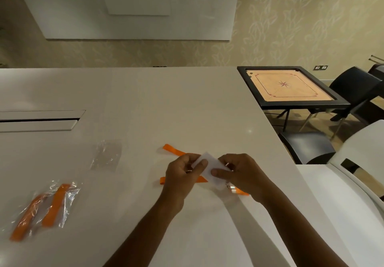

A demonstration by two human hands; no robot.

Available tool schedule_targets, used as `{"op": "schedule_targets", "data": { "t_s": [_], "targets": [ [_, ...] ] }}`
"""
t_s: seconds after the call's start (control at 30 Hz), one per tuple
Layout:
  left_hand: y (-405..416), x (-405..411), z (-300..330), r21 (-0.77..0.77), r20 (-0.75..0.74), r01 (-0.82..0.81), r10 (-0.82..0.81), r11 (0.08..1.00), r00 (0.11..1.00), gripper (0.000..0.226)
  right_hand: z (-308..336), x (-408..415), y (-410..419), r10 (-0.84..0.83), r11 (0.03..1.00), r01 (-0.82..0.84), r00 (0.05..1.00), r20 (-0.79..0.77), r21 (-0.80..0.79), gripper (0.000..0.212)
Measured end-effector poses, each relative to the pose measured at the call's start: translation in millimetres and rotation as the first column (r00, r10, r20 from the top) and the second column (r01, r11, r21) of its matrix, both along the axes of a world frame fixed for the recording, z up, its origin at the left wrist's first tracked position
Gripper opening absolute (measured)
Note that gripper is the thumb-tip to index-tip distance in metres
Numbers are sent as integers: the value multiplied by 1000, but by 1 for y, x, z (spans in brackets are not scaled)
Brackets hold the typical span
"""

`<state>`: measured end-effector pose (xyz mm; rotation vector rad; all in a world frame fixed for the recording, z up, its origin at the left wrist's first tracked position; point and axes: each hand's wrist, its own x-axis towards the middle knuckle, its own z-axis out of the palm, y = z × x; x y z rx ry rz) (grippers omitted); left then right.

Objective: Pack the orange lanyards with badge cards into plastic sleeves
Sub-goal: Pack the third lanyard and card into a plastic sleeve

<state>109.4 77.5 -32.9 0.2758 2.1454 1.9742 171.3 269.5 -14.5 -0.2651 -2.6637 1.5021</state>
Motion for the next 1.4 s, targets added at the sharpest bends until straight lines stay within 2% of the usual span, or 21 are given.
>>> {"op": "schedule_targets", "data": {
  "t_s": [0.17,0.4,0.5,0.6,0.73,0.87,1.0,1.13,1.3,1.4],
  "targets": [
    [-24,-1,17,135,82,12,-24,991,996,14,26,-11,-31,-44,977,20,994,-103,-214,30],
    [-53,-21,35,119,-24,-138,142,983,990,7,31,-36,-73,-76,925,25,990,-122,-378,25],
    [-67,-34,45,119,-78,-185,195,976,978,7,30,-42,-87,-14,905,-30,995,-100,-423,34],
    [-80,-46,53,153,-108,-216,233,964,966,7,29,-43,-100,83,858,-106,994,-68,-502,32],
    [-93,-54,62,116,-201,-256,275,960,940,11,29,-46,-117,141,756,-122,990,-22,-643,26],
    [-101,-57,65,57,-289,-299,302,953,908,13,29,-47,-127,221,713,-171,975,-14,-680,25],
    [-108,-57,67,10,-399,-358,332,934,855,17,33,-46,-131,262,648,-163,965,17,-744,26],
    [-113,-56,68,-27,-544,-372,299,928,784,16,43,-45,-134,275,647,-153,961,41,-747,27],
    [-117,-53,65,-58,-742,-323,175,945,648,12,54,-43,-134,265,671,-145,963,53,-727,26],
    [-120,-52,62,-97,-841,-281,72,955,537,15,58,-42,-132,263,691,-157,964,43,-706,26]
  ]
}}
